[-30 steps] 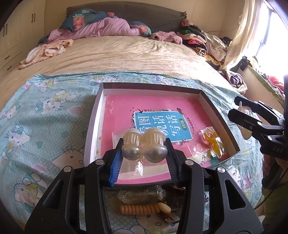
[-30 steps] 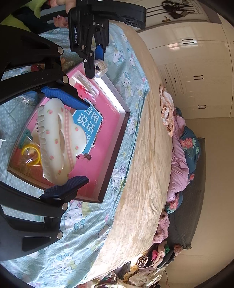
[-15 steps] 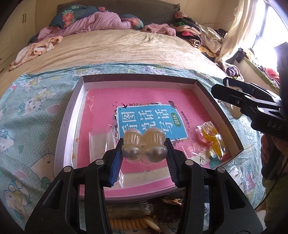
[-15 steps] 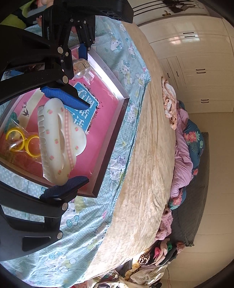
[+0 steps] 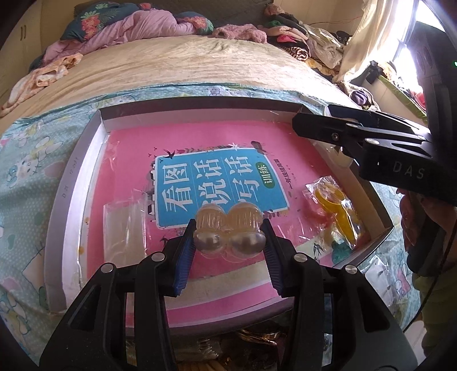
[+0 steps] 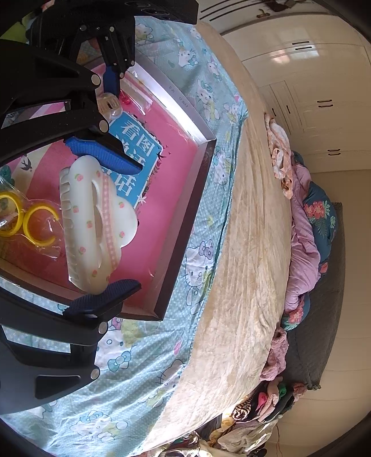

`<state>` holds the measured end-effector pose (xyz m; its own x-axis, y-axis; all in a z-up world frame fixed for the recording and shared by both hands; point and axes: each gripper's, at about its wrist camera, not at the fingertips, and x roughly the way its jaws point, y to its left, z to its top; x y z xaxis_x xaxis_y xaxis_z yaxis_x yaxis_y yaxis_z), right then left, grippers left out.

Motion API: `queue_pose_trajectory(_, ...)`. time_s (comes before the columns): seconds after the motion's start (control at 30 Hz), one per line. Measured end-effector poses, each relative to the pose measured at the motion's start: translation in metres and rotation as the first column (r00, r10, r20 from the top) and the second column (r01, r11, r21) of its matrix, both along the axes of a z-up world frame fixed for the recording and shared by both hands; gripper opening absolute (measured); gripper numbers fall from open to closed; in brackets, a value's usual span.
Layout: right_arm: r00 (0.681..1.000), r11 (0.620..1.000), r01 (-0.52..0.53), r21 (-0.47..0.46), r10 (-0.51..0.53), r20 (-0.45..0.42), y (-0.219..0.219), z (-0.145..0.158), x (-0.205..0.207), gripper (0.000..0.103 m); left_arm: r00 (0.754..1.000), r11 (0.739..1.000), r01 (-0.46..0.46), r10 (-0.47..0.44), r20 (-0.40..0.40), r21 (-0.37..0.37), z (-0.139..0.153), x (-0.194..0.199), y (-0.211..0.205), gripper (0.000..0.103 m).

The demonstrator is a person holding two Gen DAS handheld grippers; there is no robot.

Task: Organize jewelry
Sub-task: 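Carry the hair clip and pearl earrings into the pink box and release both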

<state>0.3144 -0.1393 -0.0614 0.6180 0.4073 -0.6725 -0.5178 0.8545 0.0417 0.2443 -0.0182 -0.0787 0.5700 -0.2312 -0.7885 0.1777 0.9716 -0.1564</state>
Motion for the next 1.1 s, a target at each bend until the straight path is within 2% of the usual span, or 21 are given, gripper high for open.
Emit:
queue_pose_trajectory(0.33, 0.999, 1.0, 0.008, -0.003, -0.008, -0.049, 0.003, -0.019, 0.01, 0.074, 1.0, 1.0, -0.002, 0.002, 0.0, -0.01, -0.005, -0.003, 0.001, 0.036)
queue_pose_trajectory(0.77, 0.995, 1.0, 0.031, -0.004, -0.031, -0.093, 0.0, -0.026, 0.014, 0.075, 1.0, 1.0, -0.016, 0.016, 0.009, -0.025, -0.002, -0.002, 0.004, 0.038)
queue_pose_trajectory(0.97, 0.996, 0.997, 0.057, 0.055, -0.053, -0.071, -0.012, -0.013, 0.003, 0.087, 1.0, 1.0, -0.018, 0.019, 0.017, -0.02, 0.001, -0.003, 0.004, 0.042)
queue_pose_trajectory(1.1, 0.996, 0.992, 0.08, 0.095, -0.075, -0.051, -0.024, -0.002, -0.008, 0.092, 1.0, 1.0, -0.021, 0.021, 0.021, -0.023, 0.003, -0.004, 0.005, 0.046)
